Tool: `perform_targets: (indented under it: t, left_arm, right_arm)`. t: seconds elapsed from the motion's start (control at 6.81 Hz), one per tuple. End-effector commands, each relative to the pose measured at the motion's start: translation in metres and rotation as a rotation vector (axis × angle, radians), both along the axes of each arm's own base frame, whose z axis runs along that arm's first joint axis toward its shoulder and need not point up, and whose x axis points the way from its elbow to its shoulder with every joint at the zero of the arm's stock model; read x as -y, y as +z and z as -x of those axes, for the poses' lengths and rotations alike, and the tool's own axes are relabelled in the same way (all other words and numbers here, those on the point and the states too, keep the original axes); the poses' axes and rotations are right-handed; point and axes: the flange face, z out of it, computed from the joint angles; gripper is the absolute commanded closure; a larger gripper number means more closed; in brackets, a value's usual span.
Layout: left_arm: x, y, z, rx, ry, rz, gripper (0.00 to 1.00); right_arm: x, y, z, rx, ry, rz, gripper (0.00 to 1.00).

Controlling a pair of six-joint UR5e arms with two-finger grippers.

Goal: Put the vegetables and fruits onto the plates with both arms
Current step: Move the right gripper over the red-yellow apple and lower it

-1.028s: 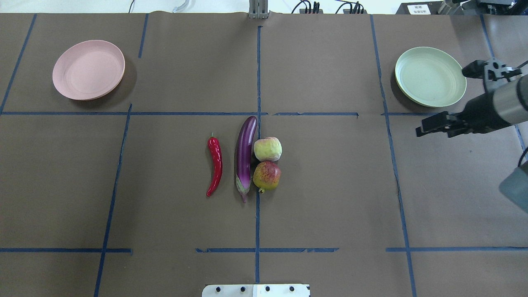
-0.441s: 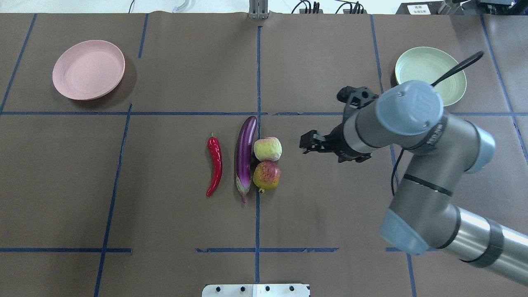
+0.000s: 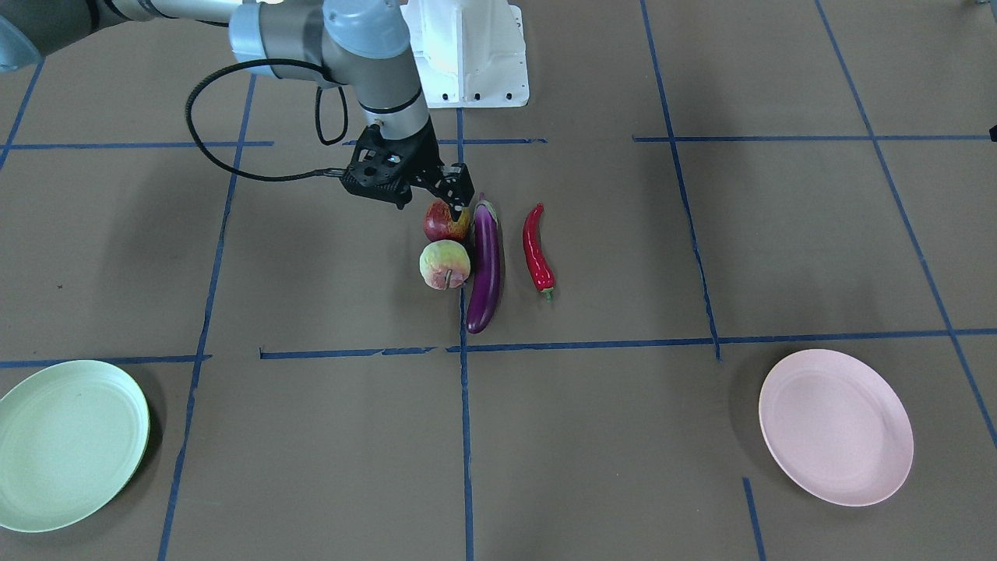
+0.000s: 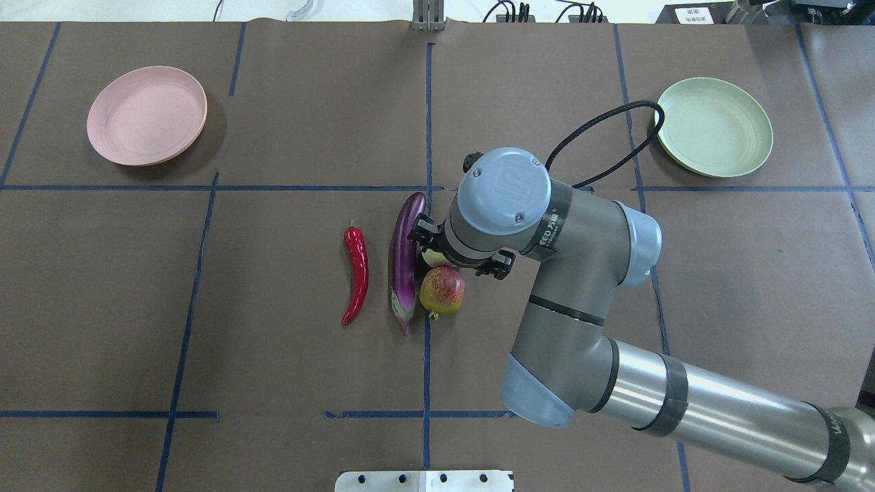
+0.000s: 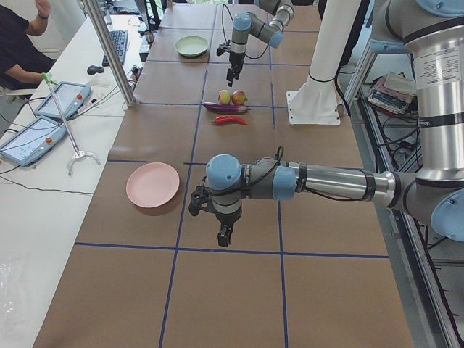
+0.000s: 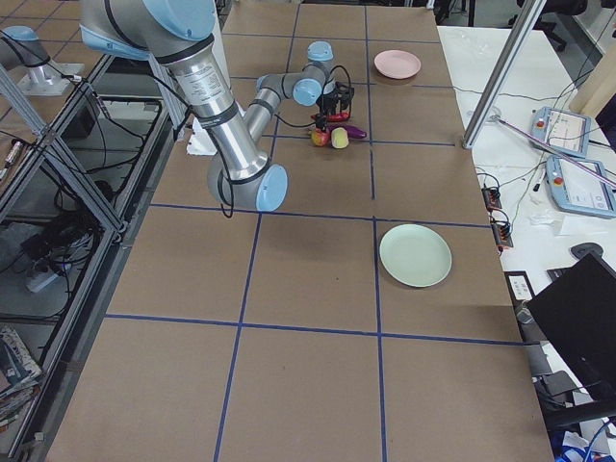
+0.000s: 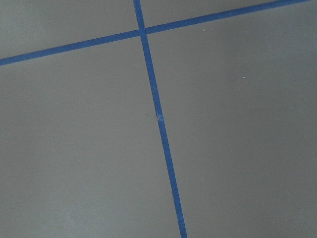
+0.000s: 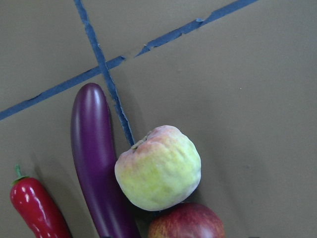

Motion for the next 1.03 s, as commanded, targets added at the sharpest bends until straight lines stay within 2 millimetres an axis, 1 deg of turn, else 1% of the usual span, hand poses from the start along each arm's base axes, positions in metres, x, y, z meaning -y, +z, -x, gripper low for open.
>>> perform_targets:
  t: [0.0,0.15,0.29,0.44,0.59,0.88]
  left_arm:
    - [0.000,-0.001,0.000,-0.002,-0.001,-0.002,0.00]
    - [0.000,-0.002,0.000,0.000,-0.001,-0.002,0.00]
    - [0.000,-0.002,0.000,0.000,-0.001,-0.002,0.00]
    - [-0.001,-0.002,0.000,-0.002,-0.001,-0.002,0.00]
    - [-0.001,-0.001,0.000,-0.002,-0.001,0.000,0.00]
    - [-0.001,-0.001,0.001,-0.002,-0.003,0.000,0.00]
  right_arm:
    - [-0.007,0.002,0.020,-0.061,-0.004,0.032,0.04]
    - [-0.019,0.012,0.030,-0.080,-0.028,0.032,0.02]
    - [-0.027,0.015,0.037,-0.095,-0.029,0.020,0.01]
    - [-0.025,0.016,0.043,-0.103,-0.026,0.019,0.01]
    - [-0.025,0.017,0.044,-0.106,-0.025,0.016,0.01]
    - [-0.034,0.027,0.061,-0.142,-0.019,-0.009,0.01]
